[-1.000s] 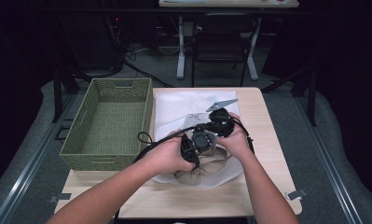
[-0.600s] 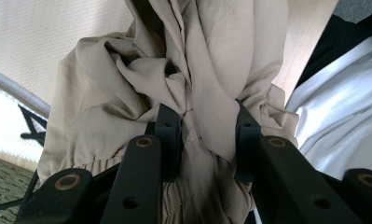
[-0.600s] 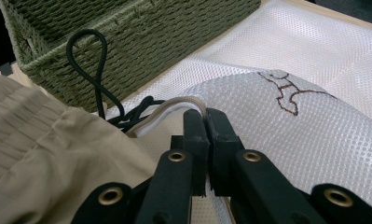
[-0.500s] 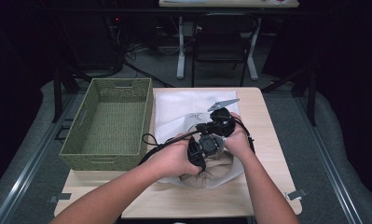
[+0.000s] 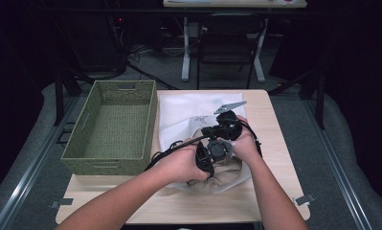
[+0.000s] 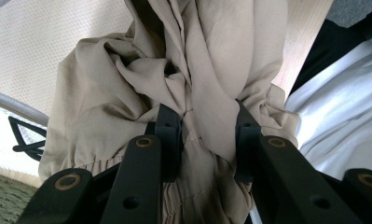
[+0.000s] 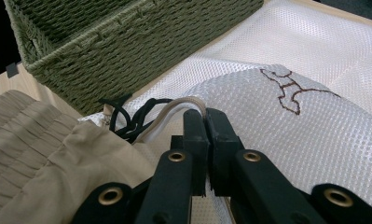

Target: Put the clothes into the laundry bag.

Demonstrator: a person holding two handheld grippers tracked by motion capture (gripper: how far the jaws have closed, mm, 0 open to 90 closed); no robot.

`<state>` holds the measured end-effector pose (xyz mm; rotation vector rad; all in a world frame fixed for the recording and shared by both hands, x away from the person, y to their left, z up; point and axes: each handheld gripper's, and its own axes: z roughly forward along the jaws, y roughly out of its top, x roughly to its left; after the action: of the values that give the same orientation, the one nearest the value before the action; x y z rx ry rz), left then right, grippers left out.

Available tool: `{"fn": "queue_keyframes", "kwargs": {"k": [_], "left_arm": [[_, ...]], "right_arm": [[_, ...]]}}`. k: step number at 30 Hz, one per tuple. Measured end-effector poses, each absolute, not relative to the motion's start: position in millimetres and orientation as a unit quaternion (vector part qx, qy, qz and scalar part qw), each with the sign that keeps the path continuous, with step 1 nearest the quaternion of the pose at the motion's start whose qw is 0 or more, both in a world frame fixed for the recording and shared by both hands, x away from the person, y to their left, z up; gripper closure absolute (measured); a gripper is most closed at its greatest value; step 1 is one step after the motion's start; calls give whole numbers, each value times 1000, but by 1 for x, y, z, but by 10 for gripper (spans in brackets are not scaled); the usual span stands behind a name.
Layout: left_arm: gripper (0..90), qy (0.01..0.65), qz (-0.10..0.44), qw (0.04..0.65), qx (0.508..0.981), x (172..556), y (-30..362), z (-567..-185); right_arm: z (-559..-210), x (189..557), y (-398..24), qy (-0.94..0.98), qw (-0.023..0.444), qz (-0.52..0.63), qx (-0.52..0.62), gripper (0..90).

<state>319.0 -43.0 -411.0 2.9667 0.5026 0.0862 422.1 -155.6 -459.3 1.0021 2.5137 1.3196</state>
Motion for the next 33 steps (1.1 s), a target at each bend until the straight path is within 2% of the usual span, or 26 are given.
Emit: {"fn": "queue_keyframes", "kwargs": {"k": [18,33], "left_arm": [[707,146,27,72,986,305,-45,-394],[707,170,14,87,982,330,-39,-418]], "right_arm": [[-460,424,-162,830,54,441,337,878],[-459,423,-163,832,49,442,333,878]]}}
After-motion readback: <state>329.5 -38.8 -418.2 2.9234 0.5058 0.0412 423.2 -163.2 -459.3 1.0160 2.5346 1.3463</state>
